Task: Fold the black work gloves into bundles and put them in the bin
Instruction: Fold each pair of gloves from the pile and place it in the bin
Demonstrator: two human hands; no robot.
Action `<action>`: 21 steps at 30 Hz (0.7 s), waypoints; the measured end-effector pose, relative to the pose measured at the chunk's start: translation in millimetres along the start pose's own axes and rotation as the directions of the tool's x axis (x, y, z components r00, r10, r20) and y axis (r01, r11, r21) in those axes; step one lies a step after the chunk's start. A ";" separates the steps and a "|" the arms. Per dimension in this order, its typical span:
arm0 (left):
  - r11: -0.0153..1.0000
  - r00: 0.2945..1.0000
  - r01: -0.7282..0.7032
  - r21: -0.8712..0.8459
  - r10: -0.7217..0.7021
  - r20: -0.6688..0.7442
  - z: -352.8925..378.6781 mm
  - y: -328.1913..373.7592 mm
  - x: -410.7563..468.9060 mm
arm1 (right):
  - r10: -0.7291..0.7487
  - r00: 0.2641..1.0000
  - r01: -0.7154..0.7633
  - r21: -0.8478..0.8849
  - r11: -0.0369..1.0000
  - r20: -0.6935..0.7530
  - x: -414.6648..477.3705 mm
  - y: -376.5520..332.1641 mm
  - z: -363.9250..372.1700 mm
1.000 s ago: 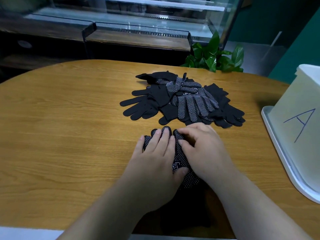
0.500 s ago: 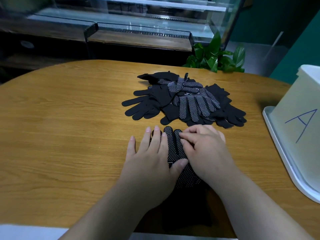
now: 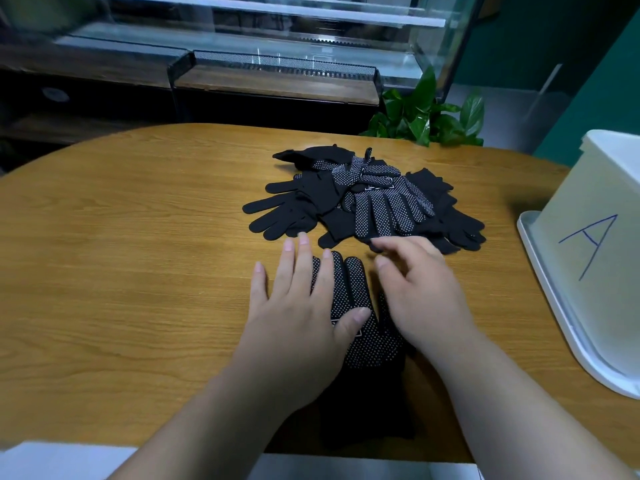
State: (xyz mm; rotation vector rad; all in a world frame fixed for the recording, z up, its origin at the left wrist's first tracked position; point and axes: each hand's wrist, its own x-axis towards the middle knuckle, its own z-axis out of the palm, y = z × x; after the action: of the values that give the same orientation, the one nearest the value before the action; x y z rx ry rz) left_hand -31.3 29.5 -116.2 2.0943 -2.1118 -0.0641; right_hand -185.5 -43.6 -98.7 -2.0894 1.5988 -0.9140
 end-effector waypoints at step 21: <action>0.971 0.936 -0.238 0.036 0.219 0.276 -9.4 27.7 -15.4 | 0.233 0.927 -0.122 -0.351 0.928 0.293 -24.7 -15.2 -37.3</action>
State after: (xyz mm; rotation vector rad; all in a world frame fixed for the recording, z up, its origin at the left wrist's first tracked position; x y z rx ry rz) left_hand -57.3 46.1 -104.3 1.9543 -2.5380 -0.2660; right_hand -203.6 -11.8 -68.8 -2.1156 1.8097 -0.2253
